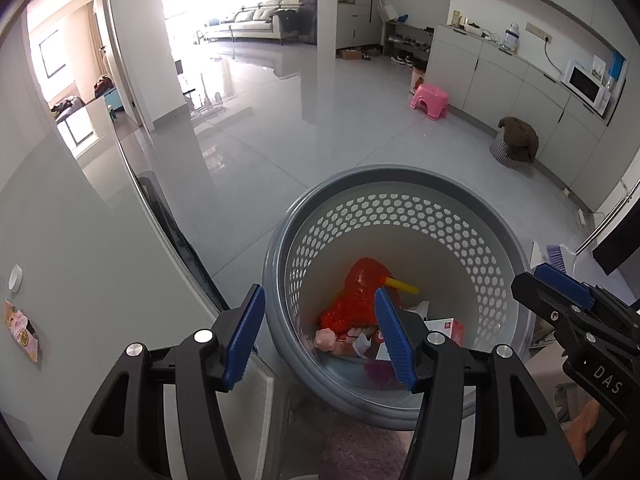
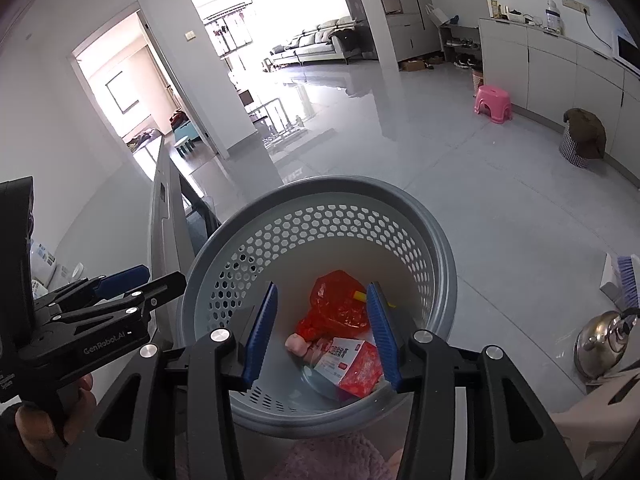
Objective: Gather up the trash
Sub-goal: 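Carry the pig toy and dart over the grey basket and open both tools, then move both tools back over the table toward the snack packet and bottle cap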
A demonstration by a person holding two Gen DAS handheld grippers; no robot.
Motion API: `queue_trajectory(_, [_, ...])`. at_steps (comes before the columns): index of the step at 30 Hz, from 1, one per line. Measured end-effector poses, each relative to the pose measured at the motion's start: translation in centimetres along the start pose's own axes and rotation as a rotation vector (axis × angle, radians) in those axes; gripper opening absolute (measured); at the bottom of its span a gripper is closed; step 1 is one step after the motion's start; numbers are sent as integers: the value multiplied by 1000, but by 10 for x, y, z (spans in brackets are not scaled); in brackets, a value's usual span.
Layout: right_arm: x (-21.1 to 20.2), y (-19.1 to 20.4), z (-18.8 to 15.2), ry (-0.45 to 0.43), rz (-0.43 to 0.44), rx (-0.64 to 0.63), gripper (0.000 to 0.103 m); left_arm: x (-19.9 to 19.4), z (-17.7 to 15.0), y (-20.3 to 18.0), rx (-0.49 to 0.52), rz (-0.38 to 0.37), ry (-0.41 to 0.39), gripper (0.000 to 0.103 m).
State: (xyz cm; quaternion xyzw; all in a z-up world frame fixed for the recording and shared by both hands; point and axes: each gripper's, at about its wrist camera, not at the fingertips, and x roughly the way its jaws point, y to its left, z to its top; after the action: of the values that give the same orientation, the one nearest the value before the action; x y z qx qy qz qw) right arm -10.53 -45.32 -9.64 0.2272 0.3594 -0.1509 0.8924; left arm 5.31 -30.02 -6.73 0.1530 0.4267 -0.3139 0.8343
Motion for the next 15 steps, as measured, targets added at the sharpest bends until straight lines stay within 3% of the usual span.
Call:
queue_trajectory(7, [-8, 16, -1, -16, 2, -19, 53, -15, -3, 7, 1, -5, -35, 58])
queue_trajectory(15, [-6, 39, -1, -16, 26, -37, 53, -34, -12, 30, -21, 9, -64, 58])
